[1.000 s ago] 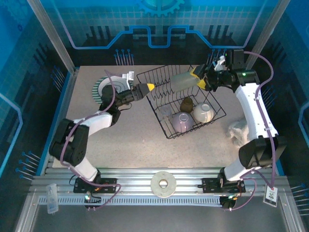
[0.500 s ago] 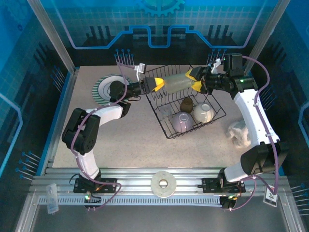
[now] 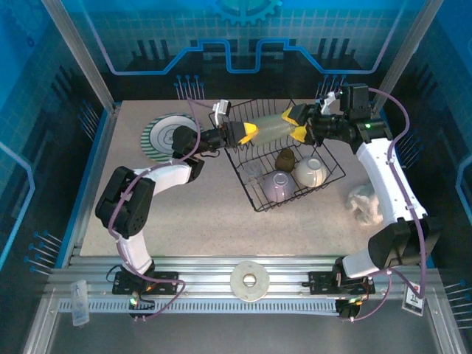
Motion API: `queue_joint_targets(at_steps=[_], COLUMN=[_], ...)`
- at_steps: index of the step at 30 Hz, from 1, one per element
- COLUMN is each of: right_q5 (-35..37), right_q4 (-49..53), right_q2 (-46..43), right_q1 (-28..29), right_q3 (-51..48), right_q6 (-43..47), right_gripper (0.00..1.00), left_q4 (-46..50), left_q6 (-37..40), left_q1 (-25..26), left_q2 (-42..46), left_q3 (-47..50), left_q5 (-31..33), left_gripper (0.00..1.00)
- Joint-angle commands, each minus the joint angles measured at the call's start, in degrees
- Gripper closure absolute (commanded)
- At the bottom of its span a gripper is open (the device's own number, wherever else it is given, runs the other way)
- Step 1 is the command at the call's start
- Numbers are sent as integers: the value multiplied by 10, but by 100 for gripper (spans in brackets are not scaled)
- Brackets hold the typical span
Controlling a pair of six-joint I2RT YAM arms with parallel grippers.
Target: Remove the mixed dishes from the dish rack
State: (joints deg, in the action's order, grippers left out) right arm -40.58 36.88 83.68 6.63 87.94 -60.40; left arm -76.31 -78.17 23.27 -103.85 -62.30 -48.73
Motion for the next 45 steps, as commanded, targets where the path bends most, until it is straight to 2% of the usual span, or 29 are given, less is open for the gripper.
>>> queue_joint_targets(at_steps=[1,3,5,7,8,12,13,15,18,22,25,30,33,38,42,45], right_q5=[-14,-15,-14,-14,-18,-51,-40,4,121,246,288,315,369,373,381,365], right_q4=[-16,-17,-18,-25,-34,-145,-141,-106,-26,31,80,136,154,157,172,168], right_q2=[-22,-25,-30,-38,-42,-68,-74,-90,-126,-179,-179,-147,-152,-170,-171,-189], right_q1=[12,14,18,20,22,23,22,20,23,35,40,62,96,140,181,191], right_q3=[-6,-7,-7,-11,-14,-49,-48,-40,-24,-32,-15,23,22,-20,-51,-82], right_q6=[-3,-3,-2,-2,-2,-40,-35,-10,41,78,123,186,228,238,251,251], right_gripper=[84,85,84,74,65,8,0,0,0,0,0,0,0,0,0,0], left_q4=[-11,4,41,60,59,65,80,122,221,435,587,942,1125,1323,1407,1445], left_q6=[6,11,22,19,10,-28,-30,-18,36,139,212,346,409,424,433,451], left_q1=[8,9,9,9,9,8,7,7,-2,-24,-42,-77,-107,-193,-250,-279], left_q2=[41,53,67,79,82,94,101,122,183,285,350,418,416,371,296,236], left_q3=[10,17,25,32,33,33,35,44,68,71,57,-43,-112,-184,-241,-277], left_q5=[15,21,34,47,51,79,89,114,157,207,252,347,424,493,482,492], left_gripper=[84,100,100,100,100,100,100,100,100,100,100,100,100,100,100,100])
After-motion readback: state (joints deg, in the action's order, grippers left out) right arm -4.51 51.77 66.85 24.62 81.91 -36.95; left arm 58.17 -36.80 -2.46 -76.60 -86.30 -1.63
